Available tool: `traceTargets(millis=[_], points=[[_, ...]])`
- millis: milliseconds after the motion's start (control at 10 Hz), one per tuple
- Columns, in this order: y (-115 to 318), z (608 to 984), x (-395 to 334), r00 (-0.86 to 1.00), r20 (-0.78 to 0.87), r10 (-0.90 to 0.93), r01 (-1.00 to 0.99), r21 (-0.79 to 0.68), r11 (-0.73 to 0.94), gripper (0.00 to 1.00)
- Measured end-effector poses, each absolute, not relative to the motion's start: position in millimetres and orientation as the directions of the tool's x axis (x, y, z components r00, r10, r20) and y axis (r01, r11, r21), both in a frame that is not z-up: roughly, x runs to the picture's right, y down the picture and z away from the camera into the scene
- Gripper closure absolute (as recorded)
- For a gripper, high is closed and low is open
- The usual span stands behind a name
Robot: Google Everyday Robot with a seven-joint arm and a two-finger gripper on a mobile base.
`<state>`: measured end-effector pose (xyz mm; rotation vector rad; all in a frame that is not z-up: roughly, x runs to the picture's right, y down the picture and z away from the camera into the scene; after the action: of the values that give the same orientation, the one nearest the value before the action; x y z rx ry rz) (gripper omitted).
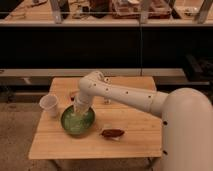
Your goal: Push the ceramic bowl across the table
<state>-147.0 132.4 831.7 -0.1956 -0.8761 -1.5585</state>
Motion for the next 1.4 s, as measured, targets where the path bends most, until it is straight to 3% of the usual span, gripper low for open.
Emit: traceTargets(millis=[400,700,1400], points=[[142,868,-115,-0.18,0.621,-0.763,0.943,0.329,0.045,1.0],[140,886,-52,-0.131,0.631,-0.765,0.976,0.216,0.011,1.0],[143,884,116,0.088,0.644,-0.76,0.996,-0.06,0.065,1.0]])
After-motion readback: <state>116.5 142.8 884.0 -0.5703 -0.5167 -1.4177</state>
